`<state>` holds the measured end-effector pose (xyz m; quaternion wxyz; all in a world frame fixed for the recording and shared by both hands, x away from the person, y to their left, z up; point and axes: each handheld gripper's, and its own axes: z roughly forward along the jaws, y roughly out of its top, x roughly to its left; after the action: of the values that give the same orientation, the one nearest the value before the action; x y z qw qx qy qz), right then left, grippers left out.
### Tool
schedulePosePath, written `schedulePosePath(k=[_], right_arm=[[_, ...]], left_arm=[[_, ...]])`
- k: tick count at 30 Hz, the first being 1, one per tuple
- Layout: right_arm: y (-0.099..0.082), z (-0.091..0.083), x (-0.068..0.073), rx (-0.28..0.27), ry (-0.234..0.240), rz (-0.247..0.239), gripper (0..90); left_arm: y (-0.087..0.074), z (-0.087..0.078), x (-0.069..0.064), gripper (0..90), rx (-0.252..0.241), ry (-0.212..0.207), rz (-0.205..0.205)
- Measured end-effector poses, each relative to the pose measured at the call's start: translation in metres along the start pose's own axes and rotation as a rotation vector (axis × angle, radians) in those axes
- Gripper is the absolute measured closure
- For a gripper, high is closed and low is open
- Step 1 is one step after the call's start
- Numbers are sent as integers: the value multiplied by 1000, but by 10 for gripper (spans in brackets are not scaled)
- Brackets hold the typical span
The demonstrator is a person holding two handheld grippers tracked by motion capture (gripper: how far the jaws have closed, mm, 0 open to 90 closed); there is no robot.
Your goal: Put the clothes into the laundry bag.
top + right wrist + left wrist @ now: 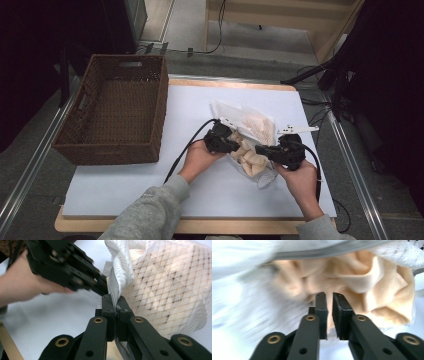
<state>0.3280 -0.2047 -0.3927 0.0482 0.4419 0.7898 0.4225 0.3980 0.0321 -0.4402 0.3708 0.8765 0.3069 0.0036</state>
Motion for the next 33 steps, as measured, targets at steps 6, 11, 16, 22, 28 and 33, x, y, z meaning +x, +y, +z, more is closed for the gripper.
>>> schedulePosePath(k=[6, 11, 16, 22, 28, 33], right_arm=[[1, 0, 1, 0, -2, -4, 886], [1, 1, 1, 4, 0, -3, 886], [1, 1, 1, 2, 3, -2, 885], [0, 1, -1, 3, 3, 4, 885], [1, 2, -1, 6, 10, -3, 885], [2, 6, -1, 11, 16, -9, 885]], left_arm=[[-7, -17, 21, 681, 0, 27, -39], [-13, -23, 41, 567, -27, 67, -72], [-13, -15, 52, 532, -30, 92, -86], [-14, -2, 53, 627, -17, 63, -118], [-13, -7, 47, 889, 1, 31, -142], [-24, -30, 31, 898, -2, 16, -130]])
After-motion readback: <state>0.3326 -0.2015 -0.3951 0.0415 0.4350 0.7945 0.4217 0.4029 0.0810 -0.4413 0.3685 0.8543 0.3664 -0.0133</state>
